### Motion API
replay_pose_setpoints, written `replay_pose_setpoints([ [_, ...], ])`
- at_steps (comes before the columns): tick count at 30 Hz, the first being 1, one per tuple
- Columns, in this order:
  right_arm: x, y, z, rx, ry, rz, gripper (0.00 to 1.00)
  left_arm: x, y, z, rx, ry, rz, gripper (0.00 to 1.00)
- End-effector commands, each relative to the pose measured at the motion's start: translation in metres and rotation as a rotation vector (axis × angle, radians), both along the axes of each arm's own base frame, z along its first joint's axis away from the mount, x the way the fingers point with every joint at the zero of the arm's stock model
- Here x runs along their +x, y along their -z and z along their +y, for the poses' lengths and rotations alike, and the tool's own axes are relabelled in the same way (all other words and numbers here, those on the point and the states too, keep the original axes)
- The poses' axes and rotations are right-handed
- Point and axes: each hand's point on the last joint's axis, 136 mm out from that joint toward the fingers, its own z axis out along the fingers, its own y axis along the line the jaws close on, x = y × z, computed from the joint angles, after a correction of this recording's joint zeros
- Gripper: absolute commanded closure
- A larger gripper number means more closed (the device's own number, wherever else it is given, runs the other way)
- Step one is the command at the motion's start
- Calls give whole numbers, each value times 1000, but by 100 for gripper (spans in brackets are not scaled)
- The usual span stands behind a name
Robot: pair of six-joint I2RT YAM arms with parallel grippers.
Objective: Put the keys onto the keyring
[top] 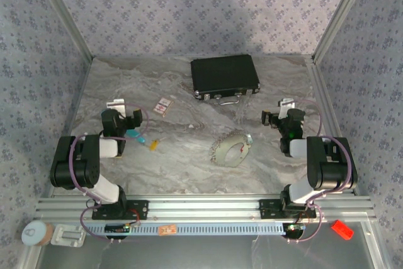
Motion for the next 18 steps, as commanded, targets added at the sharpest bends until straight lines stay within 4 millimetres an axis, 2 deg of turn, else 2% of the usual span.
replay_pose_setpoints([
  [1,4,-4,-2,8,14,-9,1,7,-10,-3,6,20,-28,0],
  [4,5,-13,-3,6,18,5,4,5,-19,-4,8,28,-41,0],
  [8,3,-42,2,1,10,30,6,1,-43,0,13,2,-24,0],
  [13,-12,-78,27,54,-36,16,7,-1,-68,15,-52,-128,8,0],
  [15,-22,-84,38,78,-52,41,8,-2,-72,18,-97,-167,23,0],
  [18,-41,-89,58,82,-84,79,9,-2,-80,10,-151,-131,24,0],
])
